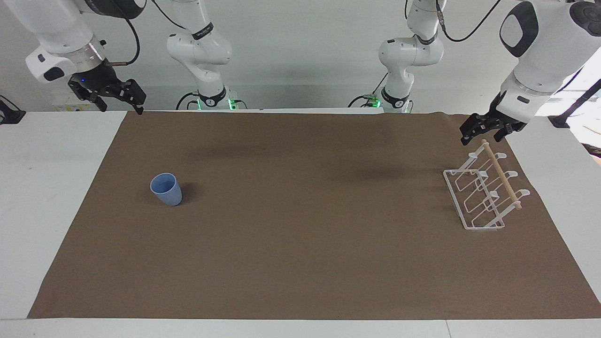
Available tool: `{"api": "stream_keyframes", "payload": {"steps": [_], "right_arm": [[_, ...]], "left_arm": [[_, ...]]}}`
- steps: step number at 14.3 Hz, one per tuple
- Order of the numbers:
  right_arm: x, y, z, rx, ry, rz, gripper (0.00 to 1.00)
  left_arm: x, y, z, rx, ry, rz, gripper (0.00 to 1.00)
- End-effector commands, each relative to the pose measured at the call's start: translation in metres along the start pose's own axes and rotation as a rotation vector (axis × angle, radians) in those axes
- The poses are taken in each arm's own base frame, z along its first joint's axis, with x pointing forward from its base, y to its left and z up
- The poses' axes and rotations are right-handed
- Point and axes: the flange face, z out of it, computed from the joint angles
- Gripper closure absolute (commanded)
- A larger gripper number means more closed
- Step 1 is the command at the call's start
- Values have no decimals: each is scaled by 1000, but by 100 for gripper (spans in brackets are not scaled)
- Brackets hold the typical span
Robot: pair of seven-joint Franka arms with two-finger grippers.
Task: Hang cup on cup holder
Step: 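Grasp the light blue cup with the right gripper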
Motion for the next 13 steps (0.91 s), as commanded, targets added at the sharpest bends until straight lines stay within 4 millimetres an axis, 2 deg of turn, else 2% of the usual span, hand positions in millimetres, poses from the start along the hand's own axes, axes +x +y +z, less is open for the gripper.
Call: {"api": "stream_keyframes", "payload": {"steps": [1,5,10,13], "right_arm": [[-1,5,-1,-16,2,-19,0],[-1,3,-2,-16,3,-16,0],[-3,2,-2,-12,12,-32,0],[10,-4,14,-19,58,-109,0]], "left_arm": [[-1,-2,-1,-8,-10,1,0],[-8,-5,3,-5,-48,-3,0],[-10,-7,-1,3,-41,-5,0],[-11,-13,-1,3,-47,-17,0]]}}
